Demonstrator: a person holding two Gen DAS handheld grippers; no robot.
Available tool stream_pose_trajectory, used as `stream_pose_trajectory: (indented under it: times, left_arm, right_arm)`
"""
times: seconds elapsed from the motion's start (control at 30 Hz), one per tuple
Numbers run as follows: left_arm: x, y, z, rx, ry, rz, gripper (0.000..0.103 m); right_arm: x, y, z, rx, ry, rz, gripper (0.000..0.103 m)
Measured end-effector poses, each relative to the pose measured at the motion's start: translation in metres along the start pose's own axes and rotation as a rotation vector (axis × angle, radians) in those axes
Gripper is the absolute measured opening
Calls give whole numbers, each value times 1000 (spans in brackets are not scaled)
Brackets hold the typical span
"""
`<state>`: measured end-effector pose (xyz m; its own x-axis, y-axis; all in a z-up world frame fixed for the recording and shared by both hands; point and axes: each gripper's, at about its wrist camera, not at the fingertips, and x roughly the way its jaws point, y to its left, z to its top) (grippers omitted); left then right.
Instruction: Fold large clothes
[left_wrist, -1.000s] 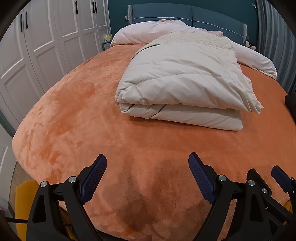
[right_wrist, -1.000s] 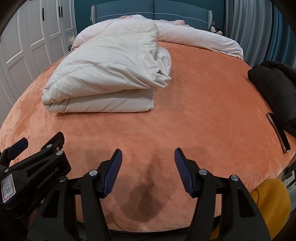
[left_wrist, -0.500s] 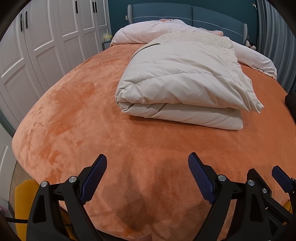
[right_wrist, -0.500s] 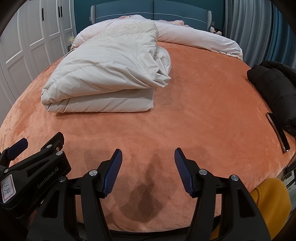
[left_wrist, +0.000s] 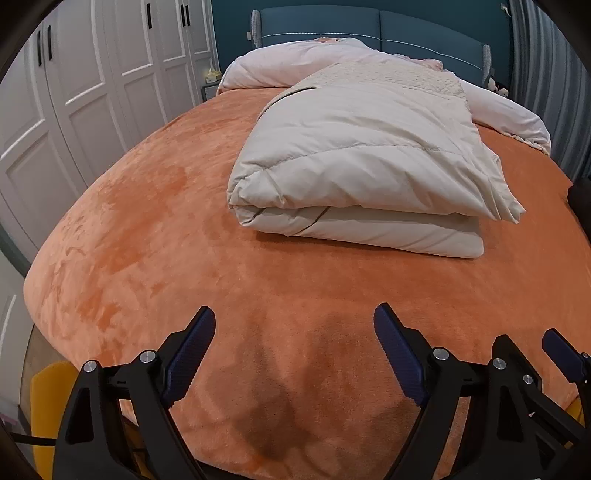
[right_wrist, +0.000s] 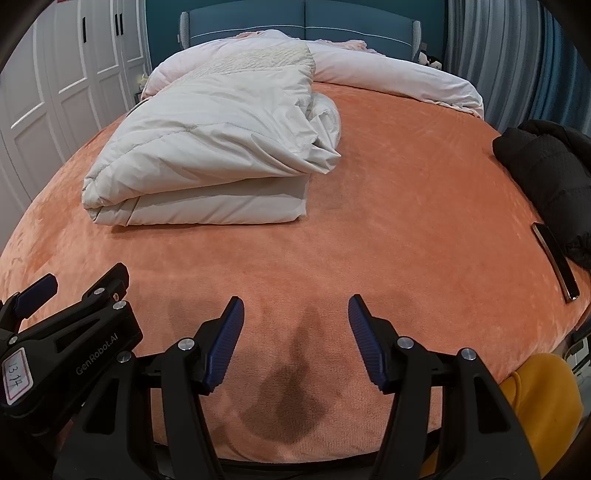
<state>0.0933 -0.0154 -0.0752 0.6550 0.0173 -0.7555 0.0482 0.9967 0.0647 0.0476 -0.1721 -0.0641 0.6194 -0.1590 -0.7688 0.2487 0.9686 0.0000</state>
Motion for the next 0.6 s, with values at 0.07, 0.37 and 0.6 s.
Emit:
stream_pose_trajectory:
  times: [0.07,0.37,0.6]
  left_arm:
    - [0,0,1,2,1,-4,83]
    - [1,1,3,8,-2,8,83]
    - [1,2,4,-2,3,2,83]
  right_arm:
    - [0,0,0,3,0,2,57]
    - [-1,3,0,9,-1,0,57]
    - [-2,3,1,18,-6,1,57]
